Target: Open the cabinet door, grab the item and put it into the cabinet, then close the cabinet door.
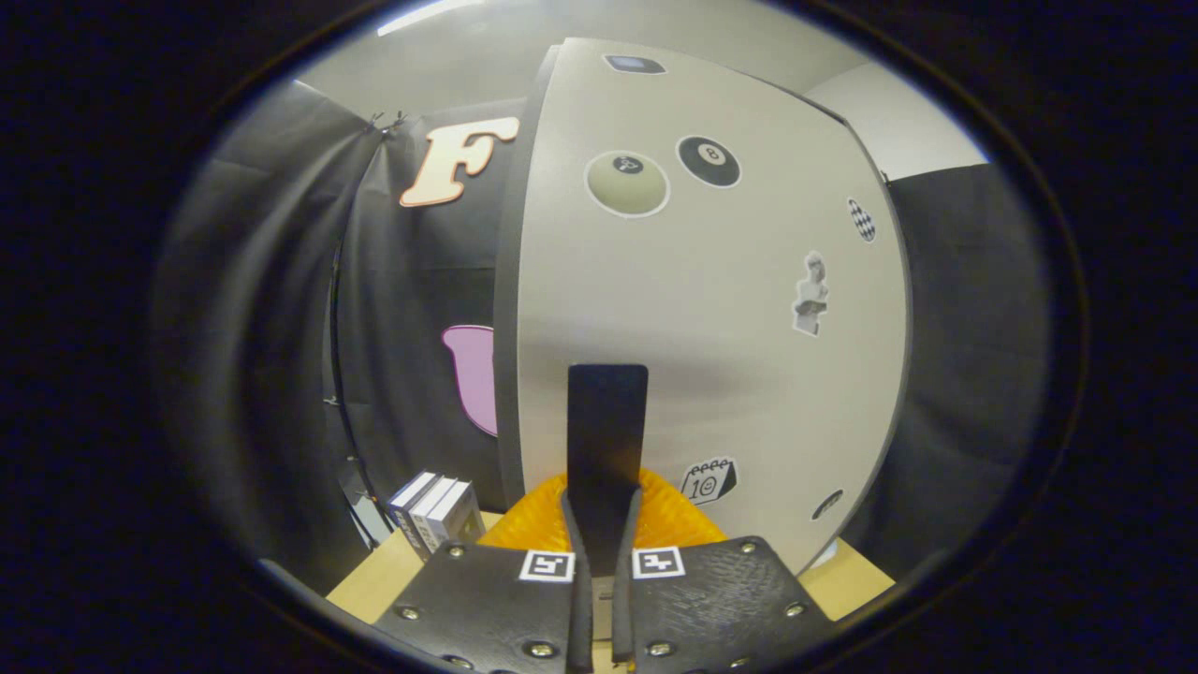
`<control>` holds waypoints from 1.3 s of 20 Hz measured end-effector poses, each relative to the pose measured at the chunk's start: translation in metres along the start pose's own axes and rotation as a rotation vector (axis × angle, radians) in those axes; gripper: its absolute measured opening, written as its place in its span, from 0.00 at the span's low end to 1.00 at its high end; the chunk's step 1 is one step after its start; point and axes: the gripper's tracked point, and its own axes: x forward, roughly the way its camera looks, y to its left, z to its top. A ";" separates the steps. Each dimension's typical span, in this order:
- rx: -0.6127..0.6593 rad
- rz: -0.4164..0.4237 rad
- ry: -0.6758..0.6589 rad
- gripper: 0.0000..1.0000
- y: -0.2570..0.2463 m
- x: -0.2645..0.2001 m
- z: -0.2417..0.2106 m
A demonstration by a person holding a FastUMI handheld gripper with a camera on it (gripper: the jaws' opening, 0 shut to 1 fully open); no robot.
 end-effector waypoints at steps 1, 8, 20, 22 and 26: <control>0.003 -0.001 0.004 0.08 -0.001 0.000 -0.001; 0.019 -0.028 0.025 0.08 -0.011 -0.018 0.002; 0.022 -0.257 0.049 0.07 -0.060 -0.056 -0.002; 0.029 -0.316 0.051 0.07 -0.074 -0.061 -0.003; 0.073 -0.410 0.059 0.06 -0.096 -0.071 -0.005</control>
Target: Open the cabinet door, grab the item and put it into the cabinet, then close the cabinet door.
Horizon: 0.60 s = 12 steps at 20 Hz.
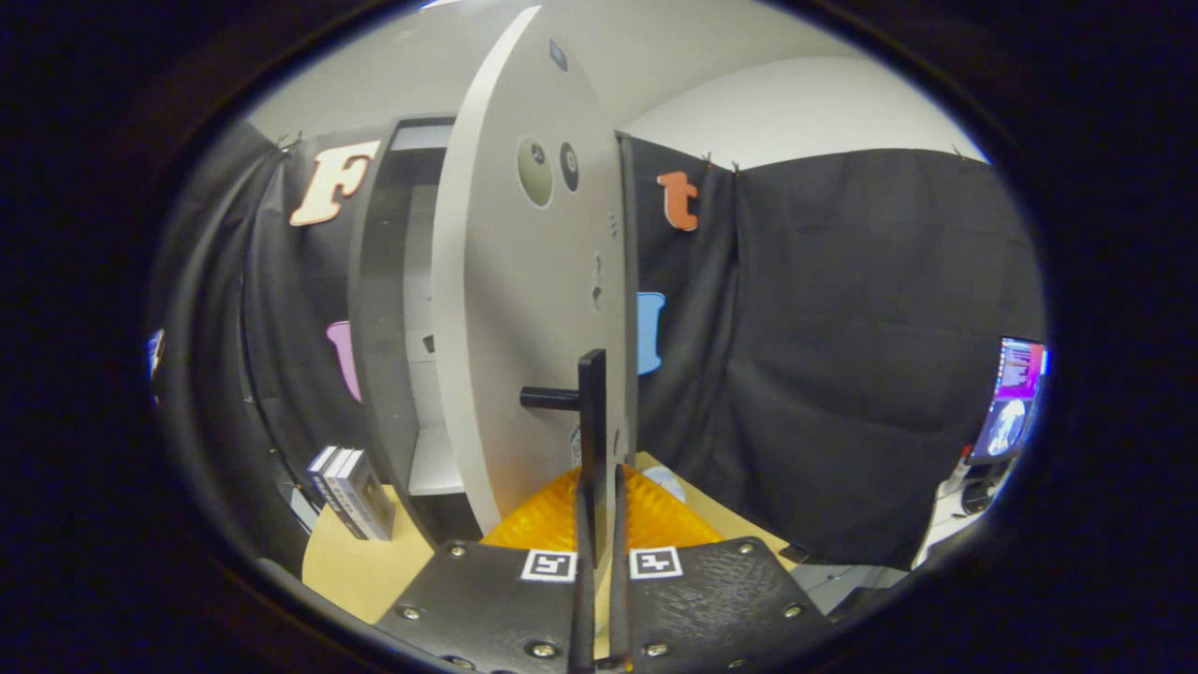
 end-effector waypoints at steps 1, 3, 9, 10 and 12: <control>0.009 -0.019 0.001 0.06 -0.005 0.000 0.001; 0.007 -0.037 0.008 0.06 -0.014 0.000 0.000; 0.046 -0.014 0.046 0.06 -0.022 0.000 -0.003; 0.050 0.001 0.058 0.06 -0.022 0.001 -0.004; 0.083 0.013 0.079 0.06 -0.024 0.000 -0.004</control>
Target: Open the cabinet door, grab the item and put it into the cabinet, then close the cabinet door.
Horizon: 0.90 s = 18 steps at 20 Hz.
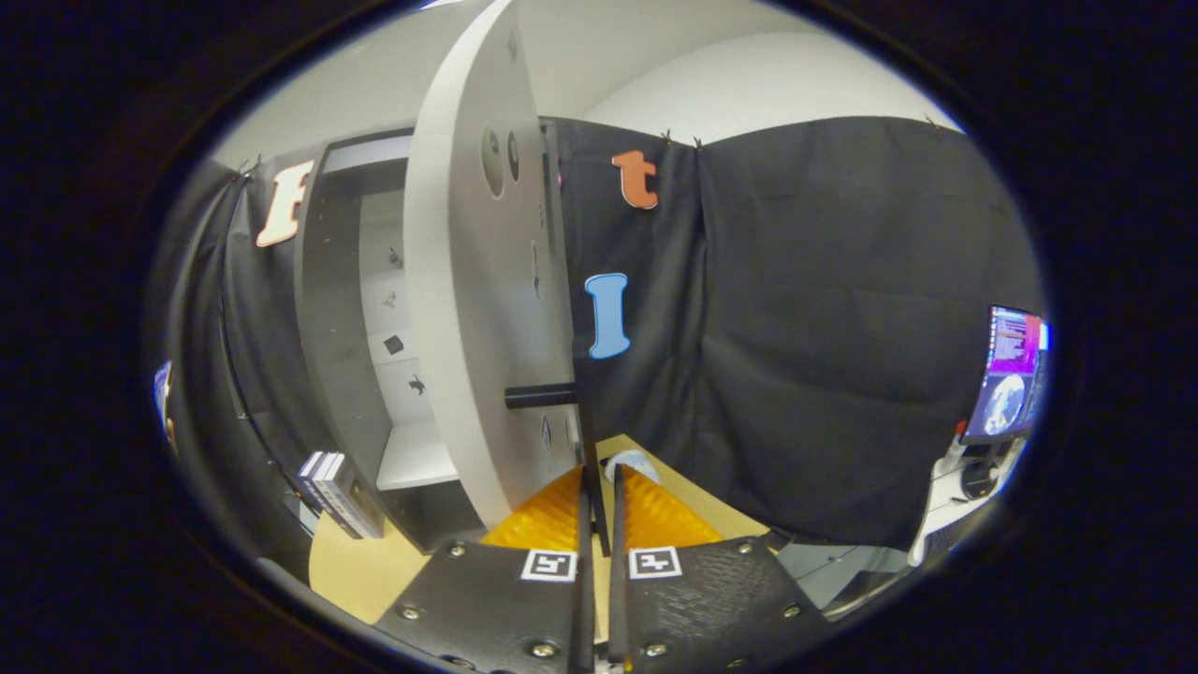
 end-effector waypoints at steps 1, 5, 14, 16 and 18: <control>0.018 0.007 0.011 0.06 0.000 0.000 -0.002; 0.059 0.031 0.044 0.06 -0.002 0.000 -0.002; -0.016 -0.182 0.013 0.05 -0.063 -0.022 -0.006; -0.004 -0.171 0.011 0.05 -0.058 -0.025 -0.007; -0.018 -0.162 0.006 0.05 -0.050 -0.024 -0.009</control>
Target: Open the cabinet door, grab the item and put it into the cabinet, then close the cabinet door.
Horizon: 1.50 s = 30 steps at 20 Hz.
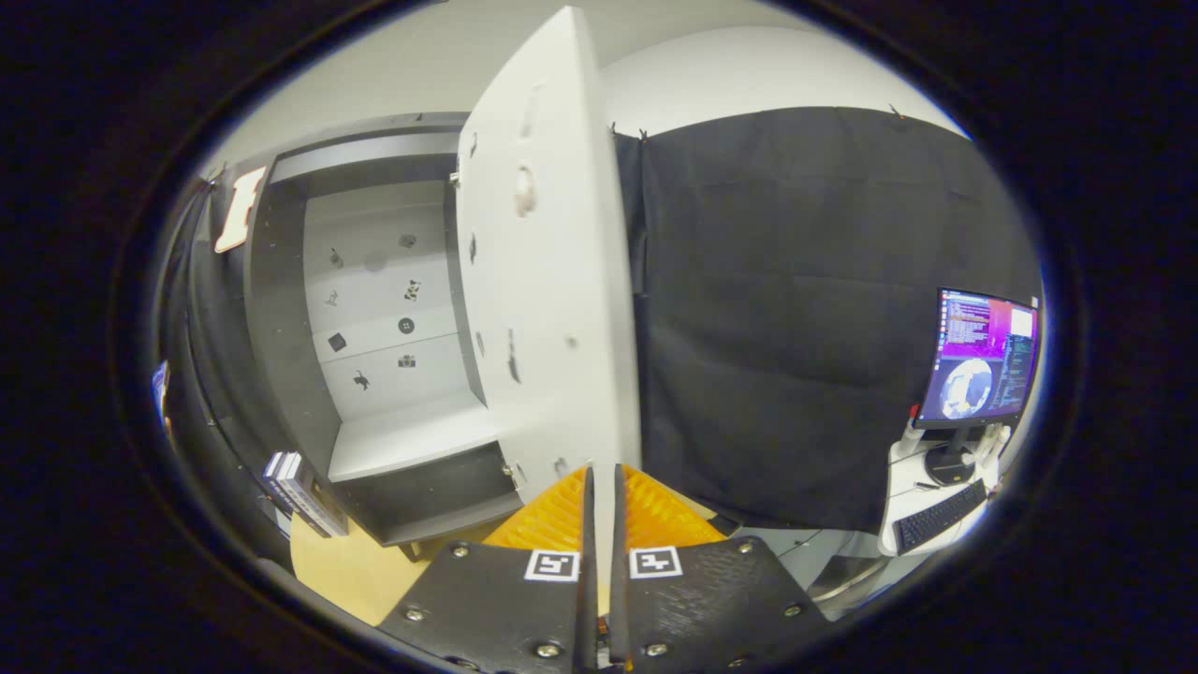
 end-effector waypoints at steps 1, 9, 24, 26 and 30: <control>-0.009 0.005 0.000 0.05 0.002 0.002 -0.002; -0.058 0.144 0.055 0.05 0.075 0.021 -0.026; -0.345 0.409 0.413 0.06 0.168 0.084 -0.151; -0.409 0.452 0.459 0.05 0.176 0.088 -0.171; -0.504 0.542 0.575 0.06 0.187 0.091 -0.220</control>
